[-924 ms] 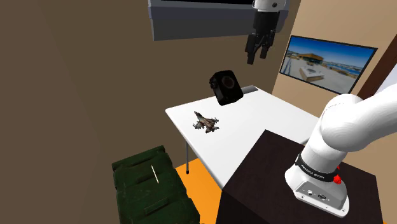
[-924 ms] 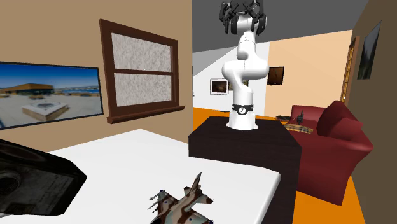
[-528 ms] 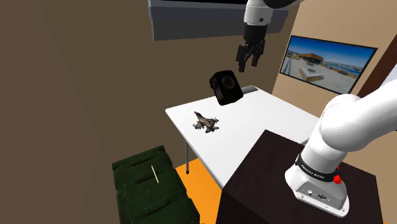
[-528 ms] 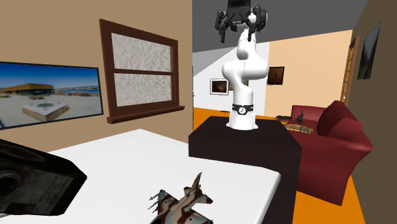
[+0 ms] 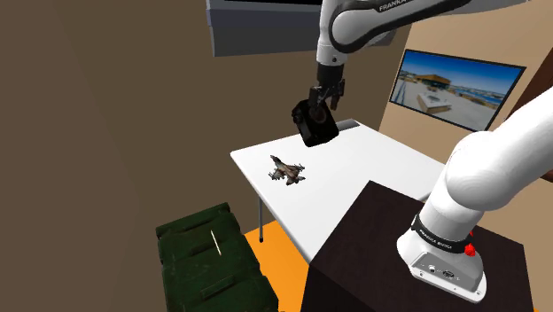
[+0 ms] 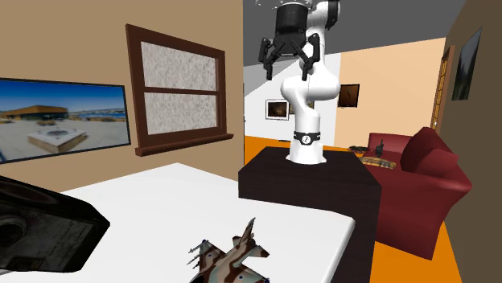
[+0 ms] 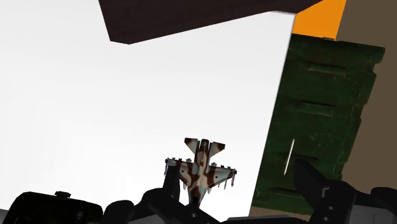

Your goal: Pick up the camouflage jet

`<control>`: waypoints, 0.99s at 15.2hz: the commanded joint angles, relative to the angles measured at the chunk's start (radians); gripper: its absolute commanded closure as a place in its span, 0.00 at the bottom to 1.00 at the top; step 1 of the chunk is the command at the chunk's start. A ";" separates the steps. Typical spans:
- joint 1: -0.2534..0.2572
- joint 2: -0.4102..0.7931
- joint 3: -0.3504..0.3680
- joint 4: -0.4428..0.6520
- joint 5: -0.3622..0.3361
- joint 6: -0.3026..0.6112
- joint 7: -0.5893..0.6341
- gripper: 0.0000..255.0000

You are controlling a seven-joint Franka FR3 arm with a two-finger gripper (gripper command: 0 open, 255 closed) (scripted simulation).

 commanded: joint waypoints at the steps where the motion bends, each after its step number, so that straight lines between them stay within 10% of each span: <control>1: -0.004 0.067 -0.007 0.010 -0.003 0.057 0.000 0.00; 15: -0.033 0.588 -0.042 0.215 0.008 0.357 -0.008 0.00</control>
